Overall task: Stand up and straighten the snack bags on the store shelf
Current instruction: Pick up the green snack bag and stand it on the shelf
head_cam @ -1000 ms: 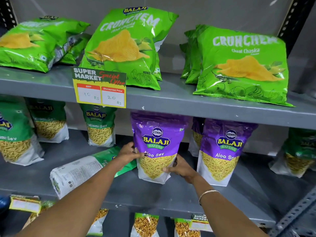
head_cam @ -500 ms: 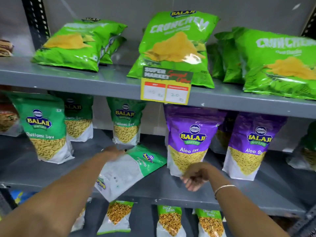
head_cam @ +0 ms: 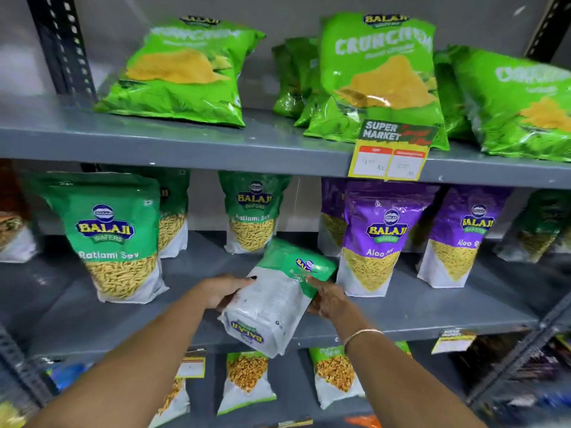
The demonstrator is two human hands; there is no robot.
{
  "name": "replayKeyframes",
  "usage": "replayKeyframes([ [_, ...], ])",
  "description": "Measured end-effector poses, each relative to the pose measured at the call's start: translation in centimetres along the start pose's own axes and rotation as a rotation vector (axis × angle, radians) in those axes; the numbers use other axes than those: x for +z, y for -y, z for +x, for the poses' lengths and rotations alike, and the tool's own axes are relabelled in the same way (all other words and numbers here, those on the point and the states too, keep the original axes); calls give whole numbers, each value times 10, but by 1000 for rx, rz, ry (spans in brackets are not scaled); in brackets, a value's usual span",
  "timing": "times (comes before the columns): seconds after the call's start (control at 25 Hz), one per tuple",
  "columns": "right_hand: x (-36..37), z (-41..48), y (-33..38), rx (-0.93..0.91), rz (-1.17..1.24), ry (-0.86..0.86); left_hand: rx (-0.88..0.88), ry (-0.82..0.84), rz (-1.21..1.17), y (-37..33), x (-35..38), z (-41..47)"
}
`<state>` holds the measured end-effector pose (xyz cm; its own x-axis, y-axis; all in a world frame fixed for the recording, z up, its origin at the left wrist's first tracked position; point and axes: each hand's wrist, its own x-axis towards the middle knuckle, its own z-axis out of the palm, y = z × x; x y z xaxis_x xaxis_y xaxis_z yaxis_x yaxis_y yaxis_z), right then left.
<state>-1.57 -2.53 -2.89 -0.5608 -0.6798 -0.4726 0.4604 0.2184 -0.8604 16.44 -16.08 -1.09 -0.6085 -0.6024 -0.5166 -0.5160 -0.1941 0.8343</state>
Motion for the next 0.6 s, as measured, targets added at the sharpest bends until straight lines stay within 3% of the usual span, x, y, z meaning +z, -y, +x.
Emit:
replayKeyframes([
  [0.12, 9, -11, 24, -126, 2, 0, -28, 19, 43, -9, -14, -13],
  [0.32, 39, -7, 77, -393, -143, -45, 127, 39, -17, -32, -28, -29],
  [0.6, 69, 5, 71, -581, -245, -44, 304, -397, 92, -13, -32, -6],
])
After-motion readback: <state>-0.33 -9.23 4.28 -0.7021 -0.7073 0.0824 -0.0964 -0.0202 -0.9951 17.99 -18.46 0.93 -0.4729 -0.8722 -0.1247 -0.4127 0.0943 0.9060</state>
